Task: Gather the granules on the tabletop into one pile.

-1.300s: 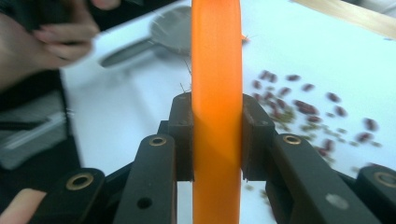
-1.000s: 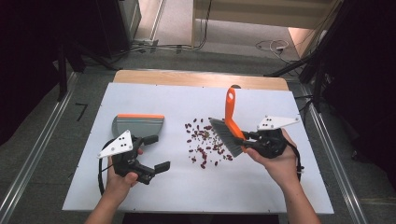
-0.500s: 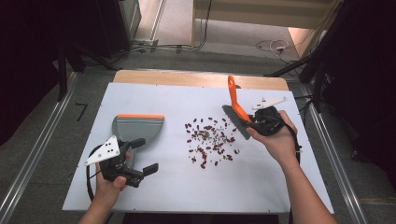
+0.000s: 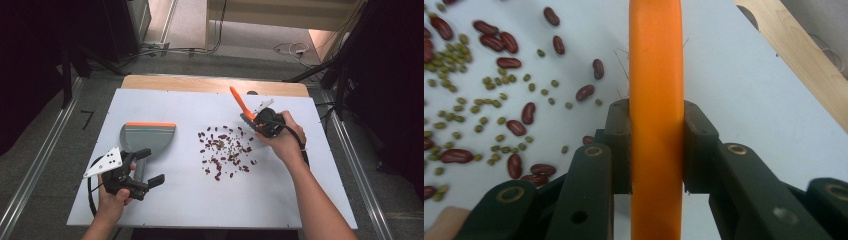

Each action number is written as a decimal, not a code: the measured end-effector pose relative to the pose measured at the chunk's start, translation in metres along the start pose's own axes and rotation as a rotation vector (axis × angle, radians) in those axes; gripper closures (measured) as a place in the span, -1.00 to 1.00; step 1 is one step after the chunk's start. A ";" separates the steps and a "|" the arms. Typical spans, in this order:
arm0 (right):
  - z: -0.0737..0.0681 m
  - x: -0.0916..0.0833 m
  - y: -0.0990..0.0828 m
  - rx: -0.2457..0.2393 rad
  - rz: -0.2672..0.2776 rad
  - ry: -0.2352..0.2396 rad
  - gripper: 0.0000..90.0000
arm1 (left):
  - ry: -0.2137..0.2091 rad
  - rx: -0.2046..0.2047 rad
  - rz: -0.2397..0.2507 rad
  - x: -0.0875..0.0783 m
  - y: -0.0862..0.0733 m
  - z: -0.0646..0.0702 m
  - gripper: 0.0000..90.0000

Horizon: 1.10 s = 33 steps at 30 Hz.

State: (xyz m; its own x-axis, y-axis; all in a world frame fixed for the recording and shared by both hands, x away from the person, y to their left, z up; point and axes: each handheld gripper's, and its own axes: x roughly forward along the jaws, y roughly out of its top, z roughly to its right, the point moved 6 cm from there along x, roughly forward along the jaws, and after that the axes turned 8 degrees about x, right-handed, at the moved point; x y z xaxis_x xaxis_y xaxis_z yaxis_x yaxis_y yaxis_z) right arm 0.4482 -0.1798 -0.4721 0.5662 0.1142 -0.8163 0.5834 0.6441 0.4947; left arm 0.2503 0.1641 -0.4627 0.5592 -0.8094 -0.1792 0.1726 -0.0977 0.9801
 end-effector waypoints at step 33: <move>-0.060 -0.013 -0.008 -0.280 -0.055 0.093 0.53 | 0.007 -0.002 0.006 -0.001 0.000 -0.001 -0.96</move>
State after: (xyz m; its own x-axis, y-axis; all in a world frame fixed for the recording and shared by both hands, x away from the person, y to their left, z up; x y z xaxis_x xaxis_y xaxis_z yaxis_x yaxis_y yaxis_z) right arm 0.4013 -0.1410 -0.4831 0.4748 0.1340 -0.8698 0.4211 0.8333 0.3583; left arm 0.2506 0.1661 -0.4624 0.5661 -0.8057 -0.1743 0.1711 -0.0919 0.9809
